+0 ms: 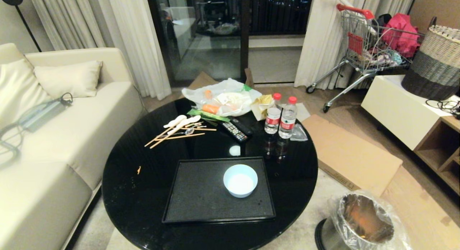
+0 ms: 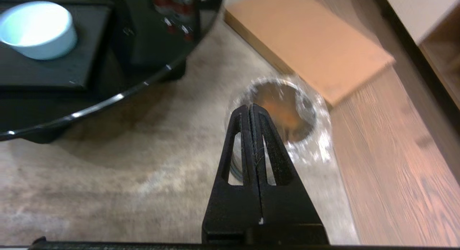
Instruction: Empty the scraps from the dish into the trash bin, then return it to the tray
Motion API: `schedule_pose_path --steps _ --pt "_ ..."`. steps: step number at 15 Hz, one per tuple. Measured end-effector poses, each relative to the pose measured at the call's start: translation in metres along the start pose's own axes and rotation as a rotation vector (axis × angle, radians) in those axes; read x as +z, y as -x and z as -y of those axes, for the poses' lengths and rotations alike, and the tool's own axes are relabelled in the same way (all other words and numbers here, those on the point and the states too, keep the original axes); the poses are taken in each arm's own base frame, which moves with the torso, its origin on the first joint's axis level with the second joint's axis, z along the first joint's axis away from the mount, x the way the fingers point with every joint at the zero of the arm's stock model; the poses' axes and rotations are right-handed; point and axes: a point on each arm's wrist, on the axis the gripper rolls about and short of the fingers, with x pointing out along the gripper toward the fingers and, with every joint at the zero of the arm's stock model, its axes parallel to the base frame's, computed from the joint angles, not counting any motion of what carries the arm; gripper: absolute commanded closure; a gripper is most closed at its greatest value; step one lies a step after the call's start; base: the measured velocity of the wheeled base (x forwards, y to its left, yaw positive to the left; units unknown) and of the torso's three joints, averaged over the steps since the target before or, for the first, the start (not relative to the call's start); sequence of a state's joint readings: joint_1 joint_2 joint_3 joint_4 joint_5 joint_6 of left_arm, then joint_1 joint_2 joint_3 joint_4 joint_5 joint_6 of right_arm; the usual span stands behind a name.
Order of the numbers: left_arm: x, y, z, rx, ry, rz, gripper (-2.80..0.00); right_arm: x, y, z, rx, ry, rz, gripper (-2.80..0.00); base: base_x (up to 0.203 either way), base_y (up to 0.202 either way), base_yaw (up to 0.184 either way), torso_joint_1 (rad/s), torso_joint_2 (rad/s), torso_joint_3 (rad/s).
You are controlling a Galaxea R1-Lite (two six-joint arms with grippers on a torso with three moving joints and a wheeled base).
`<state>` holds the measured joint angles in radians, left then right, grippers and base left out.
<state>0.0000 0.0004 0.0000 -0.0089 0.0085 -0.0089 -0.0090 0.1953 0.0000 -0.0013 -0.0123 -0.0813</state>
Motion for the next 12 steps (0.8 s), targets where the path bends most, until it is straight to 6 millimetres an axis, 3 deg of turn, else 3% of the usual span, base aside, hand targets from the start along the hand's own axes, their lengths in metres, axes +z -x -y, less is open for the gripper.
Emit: schedule_pose_path --steps 12 --pt "0.000 0.000 0.000 0.000 0.000 0.000 0.00 -0.005 0.014 0.000 -0.004 -0.067 0.196 0.00 0.000 0.000 0.000 0.000 0.00 0.000"
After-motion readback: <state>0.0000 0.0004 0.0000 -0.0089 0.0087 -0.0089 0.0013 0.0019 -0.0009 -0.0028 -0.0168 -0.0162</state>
